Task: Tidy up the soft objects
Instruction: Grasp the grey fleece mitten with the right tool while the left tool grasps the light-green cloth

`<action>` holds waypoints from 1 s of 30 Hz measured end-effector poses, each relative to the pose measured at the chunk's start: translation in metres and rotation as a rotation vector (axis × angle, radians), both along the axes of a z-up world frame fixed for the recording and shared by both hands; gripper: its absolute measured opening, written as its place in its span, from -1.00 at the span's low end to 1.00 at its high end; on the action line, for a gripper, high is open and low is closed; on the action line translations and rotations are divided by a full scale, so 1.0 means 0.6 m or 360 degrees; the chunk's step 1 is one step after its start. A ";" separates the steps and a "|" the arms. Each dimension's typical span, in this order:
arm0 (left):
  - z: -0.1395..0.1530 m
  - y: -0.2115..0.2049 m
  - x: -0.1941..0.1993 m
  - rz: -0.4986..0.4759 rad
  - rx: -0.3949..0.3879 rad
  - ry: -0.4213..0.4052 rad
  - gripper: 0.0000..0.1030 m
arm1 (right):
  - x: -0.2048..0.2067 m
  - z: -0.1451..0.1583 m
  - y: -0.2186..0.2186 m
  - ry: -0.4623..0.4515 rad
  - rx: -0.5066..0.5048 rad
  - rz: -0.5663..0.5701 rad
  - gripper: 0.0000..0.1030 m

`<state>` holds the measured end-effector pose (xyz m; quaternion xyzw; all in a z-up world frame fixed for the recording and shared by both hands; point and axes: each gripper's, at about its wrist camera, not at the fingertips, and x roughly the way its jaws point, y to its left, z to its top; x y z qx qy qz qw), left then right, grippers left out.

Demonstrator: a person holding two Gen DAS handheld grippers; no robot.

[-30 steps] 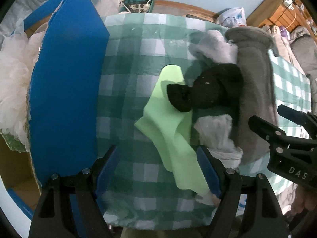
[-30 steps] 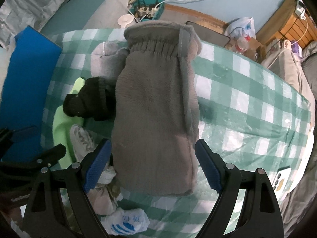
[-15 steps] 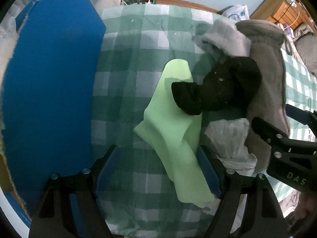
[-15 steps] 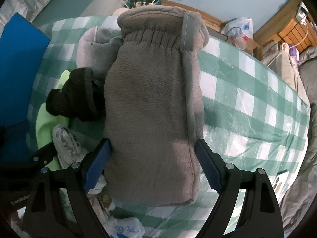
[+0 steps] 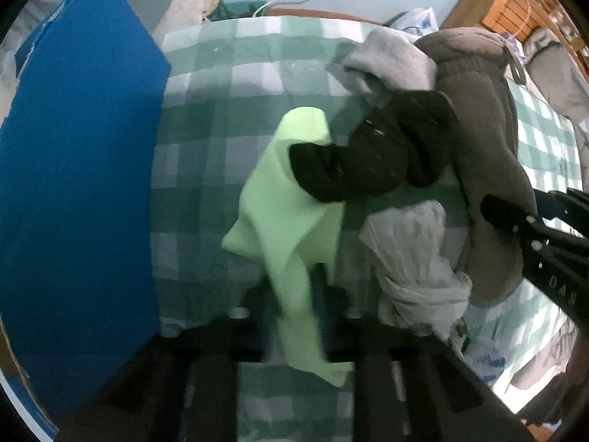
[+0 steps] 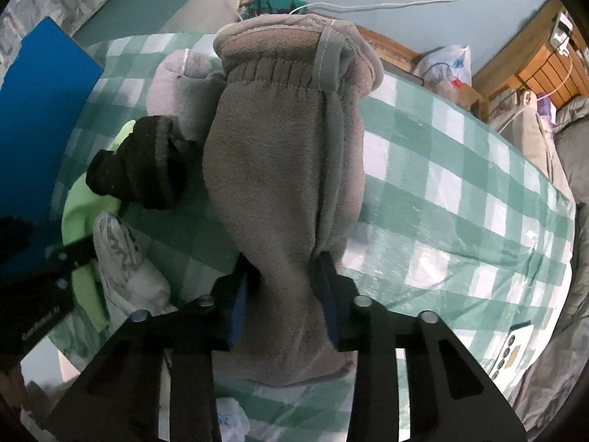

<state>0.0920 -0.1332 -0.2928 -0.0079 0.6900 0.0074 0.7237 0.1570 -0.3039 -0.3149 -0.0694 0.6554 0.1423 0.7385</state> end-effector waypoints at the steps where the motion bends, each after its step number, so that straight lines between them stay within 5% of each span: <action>1: 0.002 -0.003 -0.004 -0.0007 0.0010 -0.0001 -0.80 | -0.005 0.004 -0.002 -0.0003 0.0000 -0.0008 -0.45; 22: 0.098 0.052 -0.100 -0.0083 -0.0033 -0.0126 -0.84 | -0.074 0.082 -0.041 -0.0068 0.0098 -0.0136 -0.56; 24: 0.085 0.024 -0.063 -0.0104 -0.0022 -0.0140 -0.84 | -0.077 0.084 -0.045 -0.0069 0.0116 -0.0148 -0.60; 25: 0.087 0.022 -0.052 -0.0111 -0.0024 -0.0149 -0.84 | -0.079 0.087 -0.046 -0.0068 0.0145 -0.0154 -0.84; 30: 0.098 0.025 -0.044 -0.0136 -0.0028 -0.0170 -0.84 | -0.087 0.077 -0.046 0.0007 0.0193 -0.0167 -0.80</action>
